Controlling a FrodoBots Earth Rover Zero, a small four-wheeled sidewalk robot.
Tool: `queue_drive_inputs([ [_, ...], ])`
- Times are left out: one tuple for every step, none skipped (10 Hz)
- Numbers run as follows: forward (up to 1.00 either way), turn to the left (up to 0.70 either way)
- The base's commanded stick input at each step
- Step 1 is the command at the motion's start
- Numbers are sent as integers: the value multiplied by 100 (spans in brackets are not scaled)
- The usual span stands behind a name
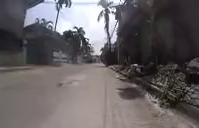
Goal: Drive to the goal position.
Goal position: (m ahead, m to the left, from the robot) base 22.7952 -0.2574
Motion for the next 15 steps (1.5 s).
queue_drive_inputs([
  [100, -1],
  [100, 0],
  [100, 0],
  [100, 0],
  [100, 0],
  [100, 0],
  [100, 0],
  [100, 0],
  [100, 0],
  [100, 0],
  [100, 0],
  [100, 0],
  [100, 0],
  [100, 0],
  [100, 0],
])
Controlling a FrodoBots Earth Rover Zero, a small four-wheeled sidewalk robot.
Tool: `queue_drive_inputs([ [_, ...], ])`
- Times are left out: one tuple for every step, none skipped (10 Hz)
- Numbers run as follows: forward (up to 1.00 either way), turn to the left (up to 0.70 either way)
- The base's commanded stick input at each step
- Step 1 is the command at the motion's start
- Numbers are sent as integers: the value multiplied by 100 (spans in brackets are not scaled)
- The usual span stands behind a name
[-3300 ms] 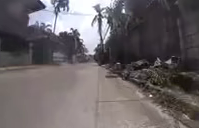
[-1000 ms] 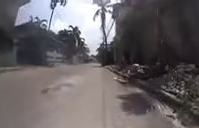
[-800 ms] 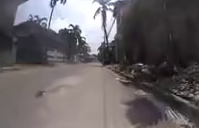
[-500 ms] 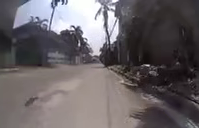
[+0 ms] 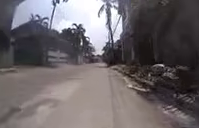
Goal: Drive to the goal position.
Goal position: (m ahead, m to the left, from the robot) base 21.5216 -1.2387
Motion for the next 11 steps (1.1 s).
queue_drive_inputs([
  [100, 0],
  [100, 0],
  [100, 0],
  [100, 0],
  [100, 0],
  [100, 0],
  [100, 0],
  [100, -3],
  [100, -26],
  [100, -40],
  [100, -34],
])
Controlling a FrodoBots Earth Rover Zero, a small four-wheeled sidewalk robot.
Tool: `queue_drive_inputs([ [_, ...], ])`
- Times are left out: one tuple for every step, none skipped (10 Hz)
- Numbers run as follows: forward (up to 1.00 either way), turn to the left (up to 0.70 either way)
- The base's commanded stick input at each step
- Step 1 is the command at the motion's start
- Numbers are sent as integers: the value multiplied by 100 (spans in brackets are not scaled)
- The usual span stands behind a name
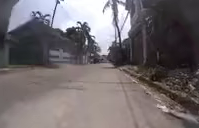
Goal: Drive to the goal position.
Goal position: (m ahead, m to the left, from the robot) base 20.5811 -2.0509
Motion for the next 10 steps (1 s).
queue_drive_inputs([
  [100, -15],
  [100, -8],
  [100, -1],
  [100, 0],
  [100, 0],
  [100, 0],
  [100, 0],
  [100, 0],
  [100, 0],
  [100, -1],
])
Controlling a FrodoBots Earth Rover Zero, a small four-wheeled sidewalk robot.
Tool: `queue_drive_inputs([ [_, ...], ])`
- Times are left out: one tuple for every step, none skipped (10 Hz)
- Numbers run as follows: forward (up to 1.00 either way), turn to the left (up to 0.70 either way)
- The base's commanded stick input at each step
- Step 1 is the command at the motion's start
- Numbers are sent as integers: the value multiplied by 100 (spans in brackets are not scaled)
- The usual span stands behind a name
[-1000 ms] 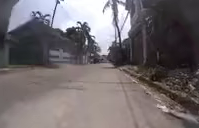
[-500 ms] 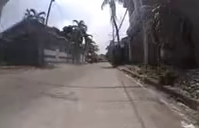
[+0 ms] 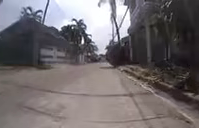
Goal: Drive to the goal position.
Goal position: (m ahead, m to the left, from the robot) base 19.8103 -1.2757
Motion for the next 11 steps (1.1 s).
queue_drive_inputs([
  [100, -17],
  [100, -39],
  [100, -40],
  [100, -40],
  [100, -34],
  [100, -15],
  [100, 0],
  [100, 0],
  [100, 0],
  [100, 0],
  [100, 0],
])
